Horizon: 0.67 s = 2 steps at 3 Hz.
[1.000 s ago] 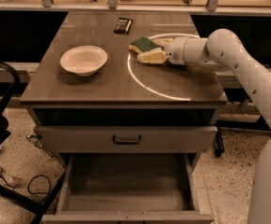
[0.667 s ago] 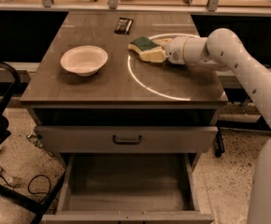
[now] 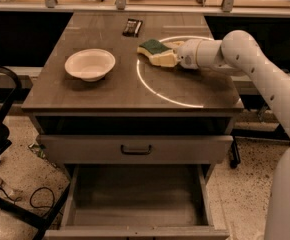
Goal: Pick sponge
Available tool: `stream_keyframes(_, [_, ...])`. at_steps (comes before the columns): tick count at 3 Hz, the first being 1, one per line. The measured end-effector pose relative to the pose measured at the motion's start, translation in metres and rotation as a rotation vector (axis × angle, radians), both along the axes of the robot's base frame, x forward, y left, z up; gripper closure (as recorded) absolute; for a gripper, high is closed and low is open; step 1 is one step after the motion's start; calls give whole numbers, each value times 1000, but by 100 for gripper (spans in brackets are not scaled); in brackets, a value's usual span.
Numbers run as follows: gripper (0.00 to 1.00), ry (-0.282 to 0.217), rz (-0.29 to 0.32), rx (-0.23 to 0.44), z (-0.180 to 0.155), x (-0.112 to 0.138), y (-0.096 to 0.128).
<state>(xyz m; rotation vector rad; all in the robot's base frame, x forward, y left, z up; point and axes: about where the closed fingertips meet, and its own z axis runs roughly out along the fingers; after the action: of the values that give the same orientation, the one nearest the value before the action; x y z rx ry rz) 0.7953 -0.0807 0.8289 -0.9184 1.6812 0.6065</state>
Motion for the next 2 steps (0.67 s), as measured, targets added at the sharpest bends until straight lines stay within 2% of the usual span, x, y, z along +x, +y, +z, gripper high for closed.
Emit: stream_keyframes(2, [100,0,0,0,0,0,0])
